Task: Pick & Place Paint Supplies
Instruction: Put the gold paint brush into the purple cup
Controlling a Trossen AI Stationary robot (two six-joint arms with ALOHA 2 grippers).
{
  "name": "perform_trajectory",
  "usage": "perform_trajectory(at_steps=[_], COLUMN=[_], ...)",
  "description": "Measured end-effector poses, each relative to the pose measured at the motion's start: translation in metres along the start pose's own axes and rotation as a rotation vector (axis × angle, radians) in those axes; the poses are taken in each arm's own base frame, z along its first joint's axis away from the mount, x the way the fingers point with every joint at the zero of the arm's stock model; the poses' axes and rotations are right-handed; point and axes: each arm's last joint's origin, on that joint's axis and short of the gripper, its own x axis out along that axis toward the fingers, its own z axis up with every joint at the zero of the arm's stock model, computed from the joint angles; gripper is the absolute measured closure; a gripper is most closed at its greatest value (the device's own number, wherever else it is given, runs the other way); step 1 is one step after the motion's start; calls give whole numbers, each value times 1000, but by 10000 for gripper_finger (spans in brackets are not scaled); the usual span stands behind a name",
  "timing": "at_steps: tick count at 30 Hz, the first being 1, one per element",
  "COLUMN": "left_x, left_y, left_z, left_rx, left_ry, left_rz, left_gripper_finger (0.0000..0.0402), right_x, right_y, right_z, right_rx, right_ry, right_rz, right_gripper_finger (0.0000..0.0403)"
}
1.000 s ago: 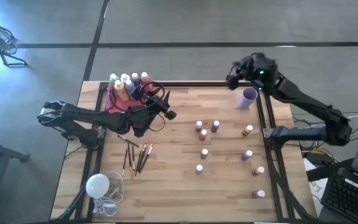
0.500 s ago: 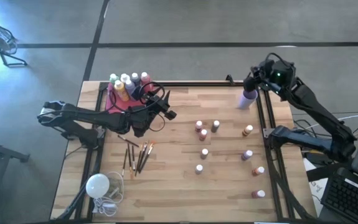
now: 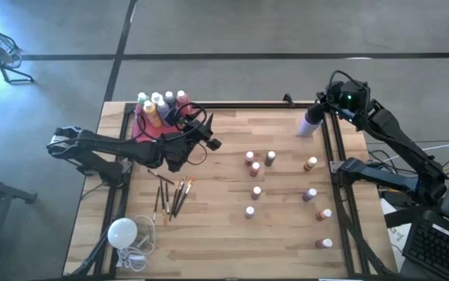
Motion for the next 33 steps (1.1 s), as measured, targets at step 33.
perform_trajectory(at_steps=[33], left_x=[0], left_y=[0], left_z=[0], left_rx=[1], left_ry=[0], left_rz=[0], left_gripper_finger=[239], right_x=[43], right_y=[9], right_z=[-83], right_rx=[55], right_ry=[45], right_rz=[-27], right_gripper_finger=[390])
